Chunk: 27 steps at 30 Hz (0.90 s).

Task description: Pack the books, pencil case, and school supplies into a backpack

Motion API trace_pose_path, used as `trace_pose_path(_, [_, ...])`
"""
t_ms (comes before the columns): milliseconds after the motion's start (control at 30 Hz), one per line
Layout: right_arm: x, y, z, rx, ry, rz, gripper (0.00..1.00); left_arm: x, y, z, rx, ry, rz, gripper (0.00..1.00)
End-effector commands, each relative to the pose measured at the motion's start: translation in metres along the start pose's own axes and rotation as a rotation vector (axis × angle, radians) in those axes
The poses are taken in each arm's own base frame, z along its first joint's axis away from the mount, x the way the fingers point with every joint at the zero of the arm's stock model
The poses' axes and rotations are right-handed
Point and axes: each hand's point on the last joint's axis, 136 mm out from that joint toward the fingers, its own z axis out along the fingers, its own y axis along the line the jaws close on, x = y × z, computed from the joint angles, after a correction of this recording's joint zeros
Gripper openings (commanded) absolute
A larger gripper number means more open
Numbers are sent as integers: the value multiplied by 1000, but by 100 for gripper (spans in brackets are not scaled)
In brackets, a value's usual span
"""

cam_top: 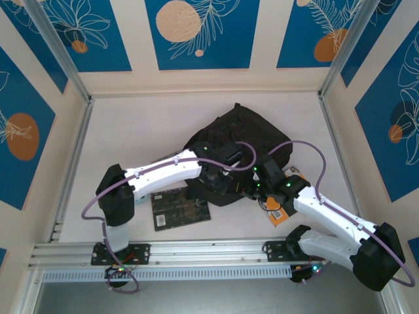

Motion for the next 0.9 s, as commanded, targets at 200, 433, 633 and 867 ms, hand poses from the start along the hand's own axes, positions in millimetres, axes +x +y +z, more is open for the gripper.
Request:
trace_pose_path(200, [-16, -2, -7, 17, -79, -27, 0, 0, 23, -51, 16, -132, -99, 0])
trace_pose_path(433, [-14, -6, -5, 14, -84, -24, 0, 2, 33, -66, 55, -228, -164, 0])
trace_pose_path(633, [-12, 2, -5, -52, -92, -51, 0, 0, 26, -64, 100, -218, -178, 0])
trace_pose_path(867, [-8, 9, -5, -72, -94, -114, 0, -4, 23, -53, 85, -131, -264, 42])
